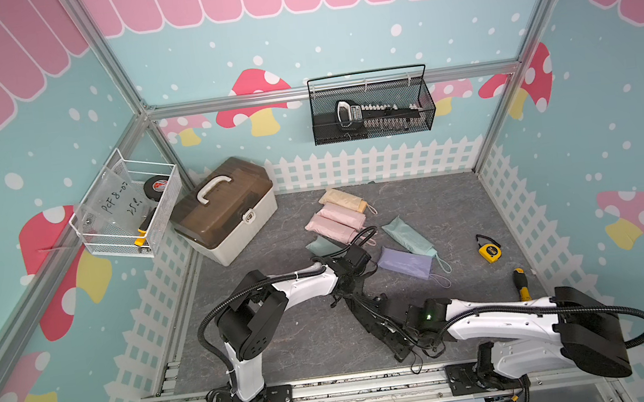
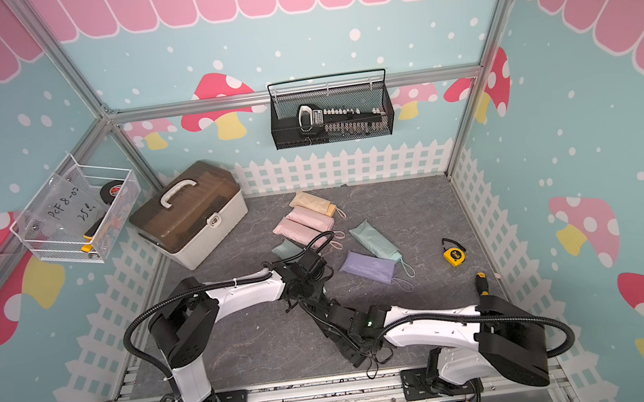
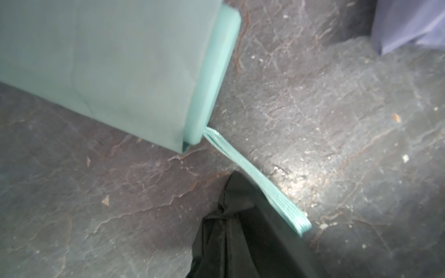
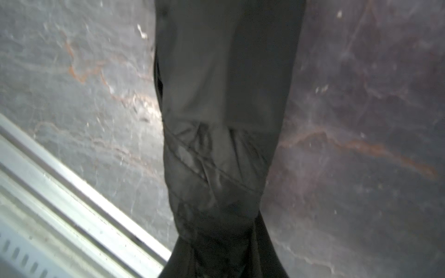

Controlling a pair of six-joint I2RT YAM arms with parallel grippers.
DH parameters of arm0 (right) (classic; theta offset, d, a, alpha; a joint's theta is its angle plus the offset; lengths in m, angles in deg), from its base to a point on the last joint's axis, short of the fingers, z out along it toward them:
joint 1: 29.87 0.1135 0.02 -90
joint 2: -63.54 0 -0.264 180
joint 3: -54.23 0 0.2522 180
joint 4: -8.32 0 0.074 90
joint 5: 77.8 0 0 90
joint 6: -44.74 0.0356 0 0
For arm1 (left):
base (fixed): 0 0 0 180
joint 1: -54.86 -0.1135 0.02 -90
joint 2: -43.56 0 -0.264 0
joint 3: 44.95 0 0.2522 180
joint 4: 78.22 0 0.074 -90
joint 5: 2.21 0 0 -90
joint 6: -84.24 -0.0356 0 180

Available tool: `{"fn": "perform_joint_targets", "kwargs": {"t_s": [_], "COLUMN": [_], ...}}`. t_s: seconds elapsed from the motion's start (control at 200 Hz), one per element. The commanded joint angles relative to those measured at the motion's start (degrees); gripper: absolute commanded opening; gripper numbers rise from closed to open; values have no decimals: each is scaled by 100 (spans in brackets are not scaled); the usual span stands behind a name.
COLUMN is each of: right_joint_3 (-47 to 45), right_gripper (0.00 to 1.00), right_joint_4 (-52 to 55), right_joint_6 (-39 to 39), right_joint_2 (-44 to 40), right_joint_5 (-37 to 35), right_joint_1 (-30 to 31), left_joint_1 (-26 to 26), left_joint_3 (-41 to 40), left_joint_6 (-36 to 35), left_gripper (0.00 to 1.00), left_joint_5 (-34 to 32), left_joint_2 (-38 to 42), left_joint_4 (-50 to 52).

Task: Take umbrellas out of sleeves
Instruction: Take out the umbrella from the umbrella sleeve.

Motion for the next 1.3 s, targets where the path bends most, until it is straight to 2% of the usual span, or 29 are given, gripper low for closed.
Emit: {"fn": "perform_joint_targets", "kwargs": {"t_s": [0.0, 0.335, 0.545, 0.64, 0.85, 0.981, 1.031, 1.181, 1.296], "right_joint_3": [-157, -296, -143, -175, -28, 265, 415, 865, 1063], "right_gripper": [14, 14, 14, 14, 14, 14, 14, 14, 14], "right_joint_4": [996, 1571, 2341, 2374, 1556, 1034, 904, 733, 676], "right_joint_6": [289, 732, 1211, 1382, 1250, 1011, 899, 603, 471], "right_joint_2": [-444, -1045, -1590, -1824, -1177, -595, -396, 38, 172], "right_joint_5": [446, 178, -560, -788, -929, -894, -864, -823, -883], "right_joint_1": [62, 62, 68, 58, 45, 25, 19, 23, 23], "left_joint_1": [-115, -327, -633, -694, -807, -1462, -1645, -1968, -2064], "left_joint_3": [-456, -638, -927, -1068, -1452, -1942, -2021, -1712, -873], "left_joint_6": [-25, -10, 176, 171, 378, 796, 964, 1494, 2099], "left_gripper": [0, 0, 0, 0, 0, 0, 0, 0, 0], "left_joint_5": [-229, -289, -186, -133, -54, 848, 915, 143, -1016], "left_joint_2": [-801, -577, -270, -64, 468, 510, 509, 395, -36], "left_joint_4": [517, 415, 210, 83, -34, -663, -768, -233, 1164]}}
